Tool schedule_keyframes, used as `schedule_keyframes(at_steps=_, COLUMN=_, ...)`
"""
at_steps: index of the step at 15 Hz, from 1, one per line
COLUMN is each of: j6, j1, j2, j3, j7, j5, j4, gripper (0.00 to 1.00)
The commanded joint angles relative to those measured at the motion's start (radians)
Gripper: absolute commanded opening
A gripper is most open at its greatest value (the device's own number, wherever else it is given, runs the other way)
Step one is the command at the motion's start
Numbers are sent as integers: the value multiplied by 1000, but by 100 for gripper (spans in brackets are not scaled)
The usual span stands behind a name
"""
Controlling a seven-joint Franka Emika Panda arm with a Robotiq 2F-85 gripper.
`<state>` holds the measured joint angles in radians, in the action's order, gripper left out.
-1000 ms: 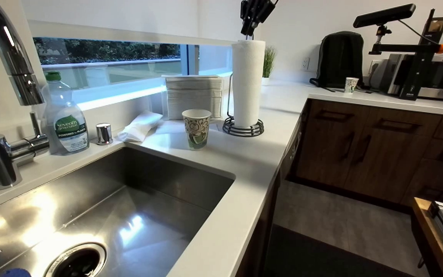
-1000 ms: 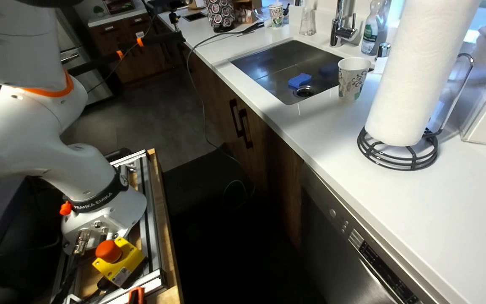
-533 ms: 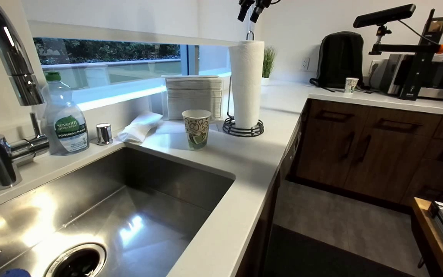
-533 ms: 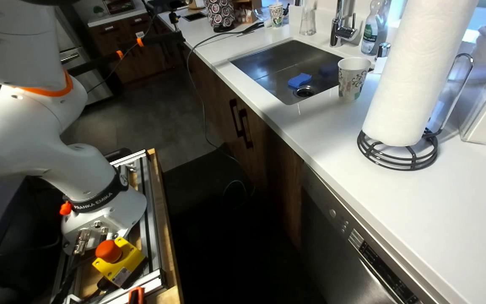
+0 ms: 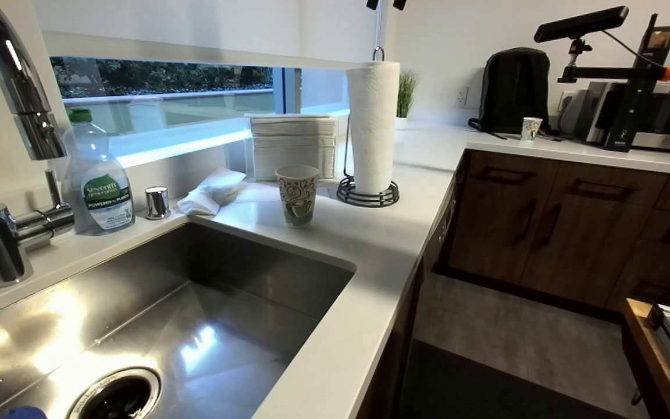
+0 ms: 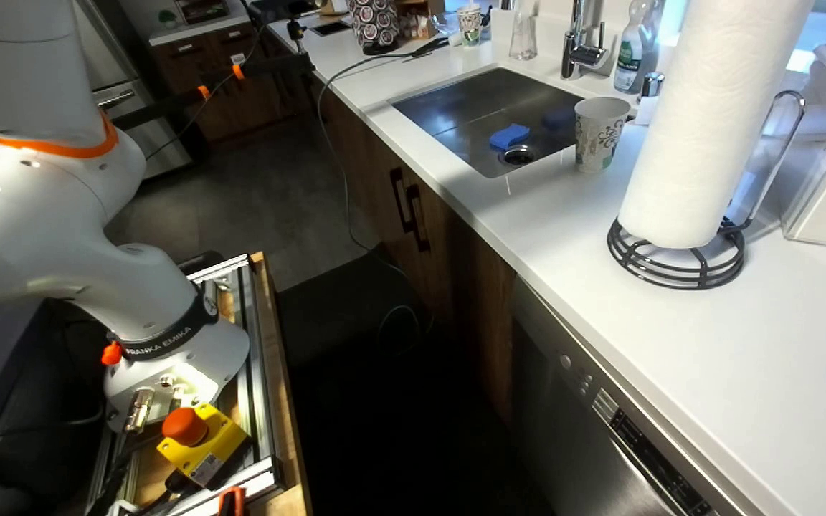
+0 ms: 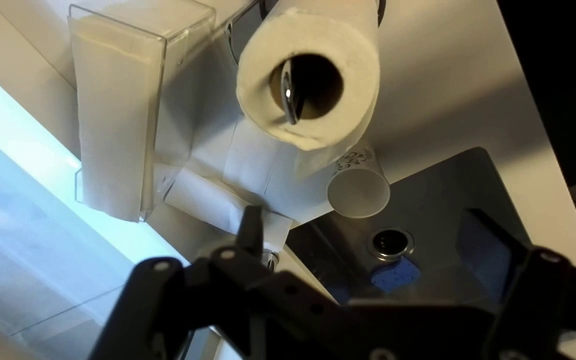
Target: Rotate the silver stand.
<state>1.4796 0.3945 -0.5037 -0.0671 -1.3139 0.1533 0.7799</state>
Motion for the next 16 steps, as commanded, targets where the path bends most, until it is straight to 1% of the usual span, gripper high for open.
schedule_keyframes(at_steps=1, j6=7, j1=-43, j2=81, j3=28, j7=181, j5=-44, j4=110, gripper=100)
schedule_keyframes(at_steps=3, j6=44, j1=-60, j2=112, j3=42, j7=280, j5=-78, j4=150, gripper=100)
schedule_keyframes(at_steps=6, j6=24, j1=-65, j2=152, j3=58, j7=429, j5=-96, j4=192, gripper=100)
schedule_keyframes(at_steps=8, j6=-19, j1=-58, j2=185, j3=69, j7=514, j5=-92, j4=230, gripper=100)
schedule_keyframes(at_steps=12, j6=22, j1=-57, j2=273, j3=105, j7=692, j5=-97, j4=367, gripper=100)
schedule_keyframes(at_steps=16, j6=16, j1=-60, j2=377, j3=133, j7=879, j5=-96, j4=508, gripper=100)
